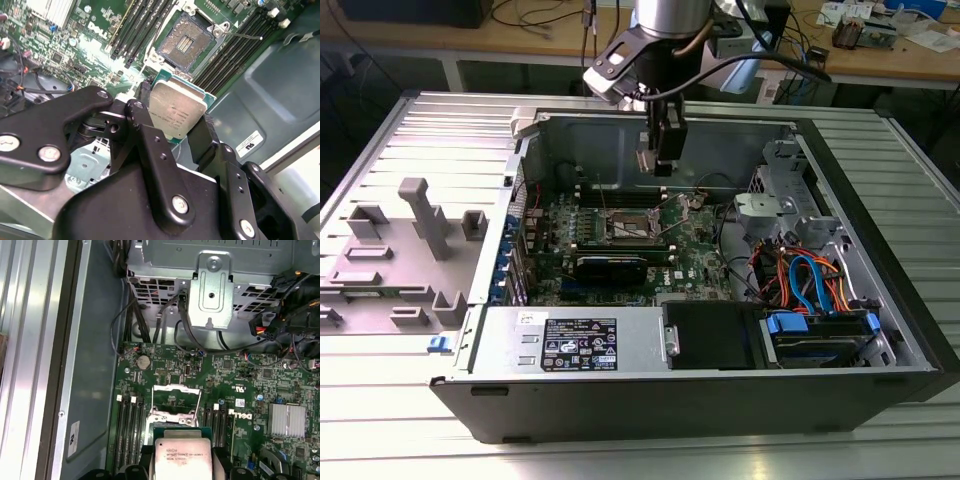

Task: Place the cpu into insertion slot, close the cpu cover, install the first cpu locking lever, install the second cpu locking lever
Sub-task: 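Place the cpu into insertion slot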

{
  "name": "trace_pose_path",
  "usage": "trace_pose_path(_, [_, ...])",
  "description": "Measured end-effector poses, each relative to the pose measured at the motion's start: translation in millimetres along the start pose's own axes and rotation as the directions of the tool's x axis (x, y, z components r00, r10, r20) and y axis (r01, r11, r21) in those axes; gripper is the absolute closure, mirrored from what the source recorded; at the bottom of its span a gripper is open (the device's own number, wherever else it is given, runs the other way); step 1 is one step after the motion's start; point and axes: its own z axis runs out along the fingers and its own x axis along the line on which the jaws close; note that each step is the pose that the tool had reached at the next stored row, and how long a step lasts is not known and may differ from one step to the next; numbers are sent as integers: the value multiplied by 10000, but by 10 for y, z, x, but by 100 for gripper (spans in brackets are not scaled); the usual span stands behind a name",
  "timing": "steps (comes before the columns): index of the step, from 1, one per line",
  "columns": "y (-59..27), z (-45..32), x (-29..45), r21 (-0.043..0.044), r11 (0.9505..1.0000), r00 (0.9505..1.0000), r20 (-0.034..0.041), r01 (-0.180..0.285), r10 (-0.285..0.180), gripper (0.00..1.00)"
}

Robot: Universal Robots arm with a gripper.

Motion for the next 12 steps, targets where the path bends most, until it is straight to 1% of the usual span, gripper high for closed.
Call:
trace_pose_path(3, [0, 16, 0, 2, 9996, 9996, 11, -277, 277, 46])
trace_pose_path(4, [-2, 30, 0, 20, 9996, 9996, 13, -298, 298, 46])
trace_pose_path(6, [-9, 84, 1, 71, 9995, 9995, 12, -306, 306, 46])
trace_pose_path(8, [-22, 134, 2, 148, 9993, 9995, 11, -329, 329, 46])
trace_pose_path(11, [-23, 144, 2, 195, 9992, 9994, 12, -336, 336, 46])
trace_pose_path(12, [-23, 144, 2, 198, 9992, 9994, 11, -337, 336, 46])
